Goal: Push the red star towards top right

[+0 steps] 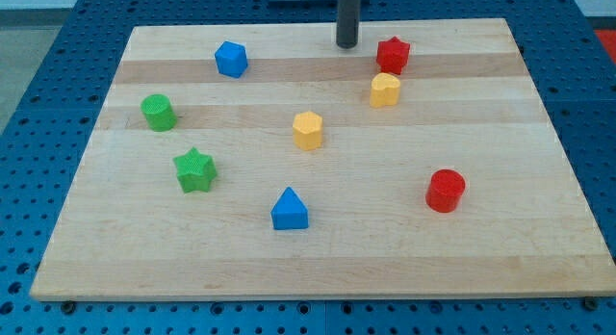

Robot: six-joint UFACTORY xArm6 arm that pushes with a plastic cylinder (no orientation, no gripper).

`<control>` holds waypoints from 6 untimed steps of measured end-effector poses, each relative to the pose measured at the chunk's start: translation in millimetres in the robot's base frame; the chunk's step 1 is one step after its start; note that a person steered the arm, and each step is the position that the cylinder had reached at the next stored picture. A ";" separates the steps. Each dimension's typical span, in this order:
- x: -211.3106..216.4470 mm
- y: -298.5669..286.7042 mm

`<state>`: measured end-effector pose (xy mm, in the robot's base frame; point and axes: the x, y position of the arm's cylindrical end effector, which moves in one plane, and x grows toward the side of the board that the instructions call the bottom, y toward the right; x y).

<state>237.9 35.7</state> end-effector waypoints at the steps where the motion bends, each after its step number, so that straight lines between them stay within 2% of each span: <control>1: 6.2 0.0; 4: 40.1 12.8; 6: 41.1 31.7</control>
<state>279.1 67.4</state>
